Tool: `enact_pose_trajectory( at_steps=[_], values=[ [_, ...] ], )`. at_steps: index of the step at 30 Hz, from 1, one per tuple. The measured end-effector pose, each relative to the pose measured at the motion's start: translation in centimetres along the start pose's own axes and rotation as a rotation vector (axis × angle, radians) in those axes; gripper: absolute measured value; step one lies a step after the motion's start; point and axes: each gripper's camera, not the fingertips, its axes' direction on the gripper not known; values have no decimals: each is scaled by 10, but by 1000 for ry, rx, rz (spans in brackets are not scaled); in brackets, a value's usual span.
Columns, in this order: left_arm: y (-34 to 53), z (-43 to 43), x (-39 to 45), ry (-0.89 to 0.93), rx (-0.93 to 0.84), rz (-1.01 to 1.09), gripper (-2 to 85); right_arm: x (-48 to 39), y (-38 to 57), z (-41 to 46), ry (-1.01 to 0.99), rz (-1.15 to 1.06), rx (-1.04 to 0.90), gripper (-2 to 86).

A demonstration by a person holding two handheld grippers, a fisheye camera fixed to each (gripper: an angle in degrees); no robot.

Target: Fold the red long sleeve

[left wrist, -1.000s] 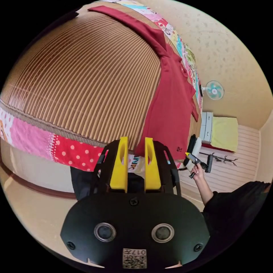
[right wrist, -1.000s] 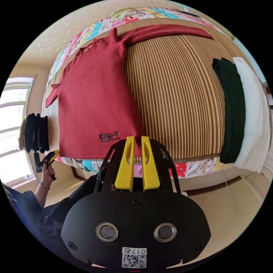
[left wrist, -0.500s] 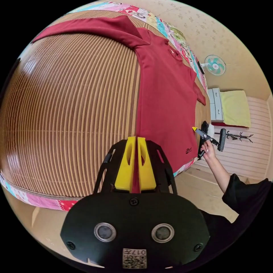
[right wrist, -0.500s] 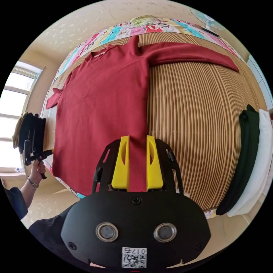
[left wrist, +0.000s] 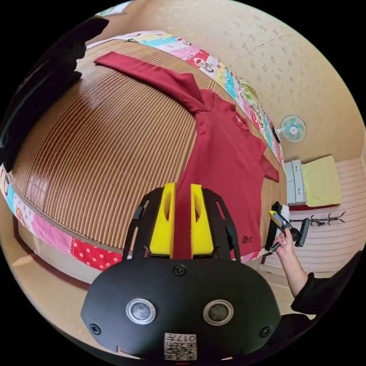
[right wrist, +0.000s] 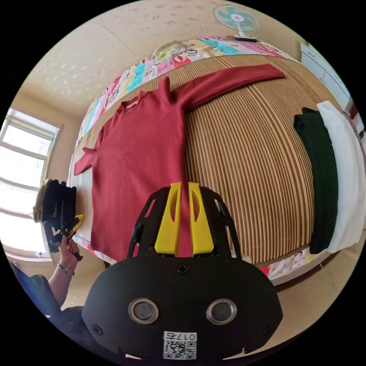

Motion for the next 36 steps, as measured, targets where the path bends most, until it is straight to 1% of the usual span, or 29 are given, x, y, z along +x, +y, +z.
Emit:
enact_pose_trajectory(
  at_steps=[2, 4, 5, 7, 9, 12, 14, 15, 18, 19, 22, 24, 27, 29, 31, 32, 33, 34, 35, 36],
  values=[
    [-5, 15, 40, 75, -39, 101, 64, 30, -34, -28, -98, 55, 67, 49],
    [6, 20, 67, 97, -45, 116, 53, 79, -94, -53, -252, 86, 112, 61],
    [21, 17, 86, 100, -15, 129, 46, 92, -110, -57, -297, 98, 115, 63],
    [45, 18, 116, 102, -4, 157, 41, 147, -173, -74, -429, 182, 184, 72],
    [68, 28, 138, 113, -35, 141, 42, 186, -216, -83, -429, 259, 240, 78],
    [100, 52, 161, 177, -64, 91, 47, 247, -282, -84, -313, 391, 273, 93],
    [117, 72, 175, 131, -60, 24, 53, 278, -316, -75, -264, 419, 246, 108],
    [120, 78, 178, 121, -54, 16, 56, 298, -332, -64, -230, 473, 204, 115],
    [118, 112, 190, 126, -77, -14, 63, 334, -345, -51, -331, 598, 320, 115],
    [114, 123, 189, 139, -87, -49, 65, 343, -350, -41, -367, 635, 329, 110],
    [99, 130, 190, 160, -65, -77, 65, 352, -364, -27, -403, 659, 370, 75],
    [89, 128, 192, 121, -54, -52, 65, 354, -373, -19, -409, 667, 345, 55],
    [77, 122, 188, 57, -25, -21, 65, 339, -381, -19, -520, 587, 306, 39],
    [67, 124, 178, 31, -29, -24, 65, 324, -374, -42, -510, 517, 328, 35],
    [59, 127, 168, 35, -32, -49, 65, 315, -347, -93, -400, 451, 434, 32],
    [54, 129, 162, 43, -22, -61, 65, 315, -338, -104, -365, 435, 460, 31],
    [51, 131, 160, 47, -19, -61, 65, 314, -320, -118, -285, 387, 491, 31],
    [45, 137, 158, 51, -21, -57, 65, 313, -307, -118, -179, 348, 453, 31],
    [39, 145, 155, 54, -32, -56, 65, 313, -302, -113, -121, 341, 414, 31],
    [36, 149, 154, 58, -38, -56, 65, 317, -291, -94, -21, 354, 324, 31]
  ],
)
